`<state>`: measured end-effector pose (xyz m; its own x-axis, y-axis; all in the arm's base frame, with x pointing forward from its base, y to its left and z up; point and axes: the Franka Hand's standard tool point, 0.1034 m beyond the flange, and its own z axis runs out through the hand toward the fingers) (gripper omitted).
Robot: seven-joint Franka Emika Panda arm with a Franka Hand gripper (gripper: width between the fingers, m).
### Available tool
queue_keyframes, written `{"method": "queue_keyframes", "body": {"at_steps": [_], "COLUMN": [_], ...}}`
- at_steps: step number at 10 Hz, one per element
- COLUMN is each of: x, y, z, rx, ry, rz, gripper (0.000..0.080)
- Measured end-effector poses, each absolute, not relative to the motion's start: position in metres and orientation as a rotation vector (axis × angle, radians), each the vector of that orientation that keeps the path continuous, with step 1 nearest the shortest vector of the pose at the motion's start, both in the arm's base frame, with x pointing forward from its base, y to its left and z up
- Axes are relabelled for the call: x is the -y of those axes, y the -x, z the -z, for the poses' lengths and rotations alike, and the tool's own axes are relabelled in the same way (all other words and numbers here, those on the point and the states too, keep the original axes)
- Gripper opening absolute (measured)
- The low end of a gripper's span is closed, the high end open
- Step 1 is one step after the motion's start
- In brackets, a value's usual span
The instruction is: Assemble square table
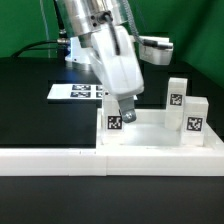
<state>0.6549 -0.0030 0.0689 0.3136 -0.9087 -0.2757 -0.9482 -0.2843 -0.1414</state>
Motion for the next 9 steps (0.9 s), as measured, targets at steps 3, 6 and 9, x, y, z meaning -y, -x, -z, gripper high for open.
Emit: {"method": "queue_keyframes", "body": {"at_steps": [3, 6, 9], "x": [0.0044, 0.0062, 0.0045], "y": [-0.6574, -0.6545, -0.6617], "z": [-0.0708, -0.0723, -0.073], "rx": [-1.402, -1.029, -0.506], "ry": [2.478, 2.711, 2.92], "rz": [-0.159, -0.137, -0.064], "gripper": [0.0648, 0.0649, 0.0649]}}
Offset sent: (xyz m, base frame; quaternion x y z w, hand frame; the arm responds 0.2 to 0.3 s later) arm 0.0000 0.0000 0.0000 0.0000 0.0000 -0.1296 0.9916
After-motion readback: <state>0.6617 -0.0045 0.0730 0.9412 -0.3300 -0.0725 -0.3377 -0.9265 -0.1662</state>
